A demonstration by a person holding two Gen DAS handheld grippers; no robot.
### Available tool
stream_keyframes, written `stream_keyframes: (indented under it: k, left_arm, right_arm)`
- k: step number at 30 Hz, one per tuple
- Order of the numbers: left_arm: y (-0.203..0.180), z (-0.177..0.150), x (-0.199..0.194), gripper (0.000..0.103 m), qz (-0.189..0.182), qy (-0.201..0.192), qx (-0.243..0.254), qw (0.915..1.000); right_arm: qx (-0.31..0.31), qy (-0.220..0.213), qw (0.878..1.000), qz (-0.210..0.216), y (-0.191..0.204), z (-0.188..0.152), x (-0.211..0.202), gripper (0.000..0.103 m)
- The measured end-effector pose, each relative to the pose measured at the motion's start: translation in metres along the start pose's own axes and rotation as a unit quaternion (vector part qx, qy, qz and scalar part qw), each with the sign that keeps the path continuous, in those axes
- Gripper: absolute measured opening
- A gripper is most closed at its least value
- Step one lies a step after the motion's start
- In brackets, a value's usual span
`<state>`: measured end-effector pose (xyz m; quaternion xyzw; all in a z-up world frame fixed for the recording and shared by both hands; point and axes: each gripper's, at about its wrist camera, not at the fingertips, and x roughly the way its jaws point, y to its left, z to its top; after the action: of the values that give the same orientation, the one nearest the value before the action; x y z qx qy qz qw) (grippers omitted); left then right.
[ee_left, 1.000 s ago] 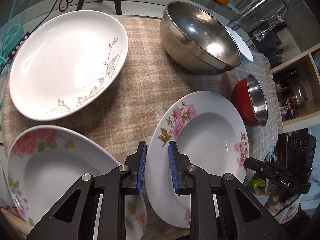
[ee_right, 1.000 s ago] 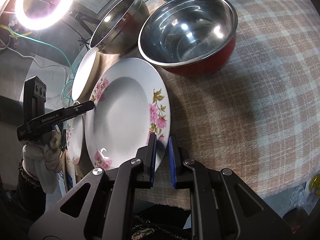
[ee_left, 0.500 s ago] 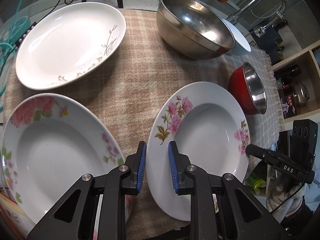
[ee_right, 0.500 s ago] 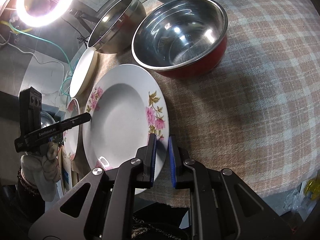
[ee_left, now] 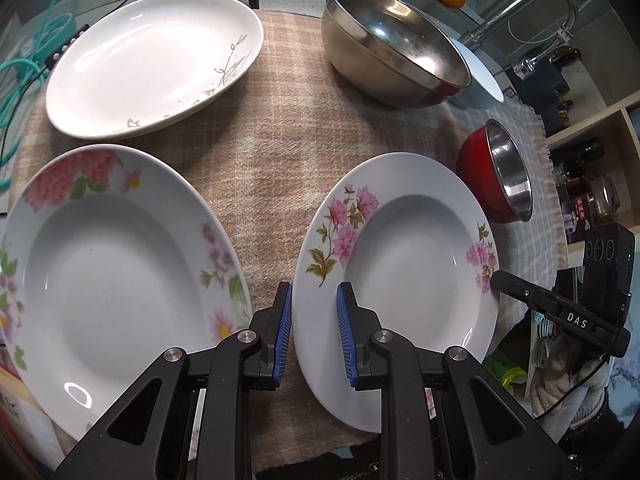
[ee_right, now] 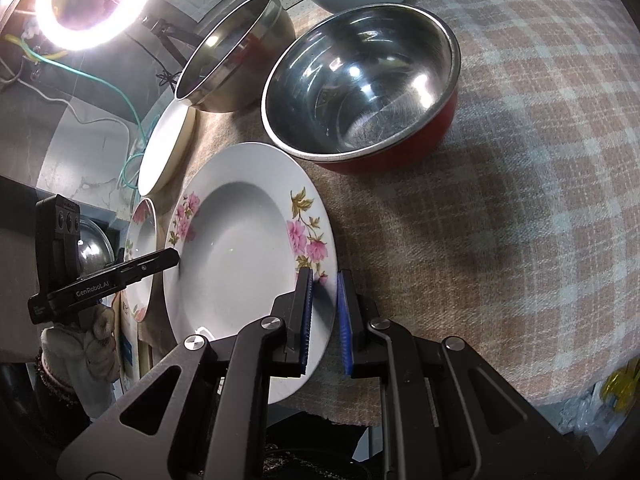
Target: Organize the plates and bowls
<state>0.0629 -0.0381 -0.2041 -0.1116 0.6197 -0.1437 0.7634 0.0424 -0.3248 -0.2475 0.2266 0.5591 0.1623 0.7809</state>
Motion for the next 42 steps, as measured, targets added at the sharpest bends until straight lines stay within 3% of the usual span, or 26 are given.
stream_keyframes:
  k: [10,13,15,20,22,42]
  left_arm:
    - [0.003,-0.006,-0.015,0.027,-0.01,-0.027,-0.016,0.9995]
    - [0.004,-0.01,-0.027,0.029,-0.012,-0.044,-0.013,0.9989]
    - [0.002,-0.013,-0.035,0.042,-0.008,-0.058,-0.013,0.9982]
    - [0.009,-0.022,-0.052,0.058,-0.009,-0.087,-0.034,0.9956]
    - [0.014,-0.026,-0.057,0.061,-0.007,-0.094,-0.047,0.9945]
    - [0.103,-0.082,-0.103,0.061,0.061,-0.169,-0.181,0.967]
  right_arm:
    - [-0.02,0.001,1.0,-0.019,0.011,0.0,0.0,0.017]
    - [-0.027,-0.008,0.999,-0.028,0.015,-0.002,-0.005,0.033]
    - [-0.035,-0.017,0.999,-0.034,0.019,-0.002,-0.011,0.047]
    - [-0.072,-0.047,0.995,-0.039,0.042,0.0,-0.024,0.076]
    - [-0.088,-0.054,0.994,-0.036,0.052,0.001,-0.026,0.082]
    - [-0.205,-0.018,0.978,0.023,0.162,0.013,0.029,0.082]
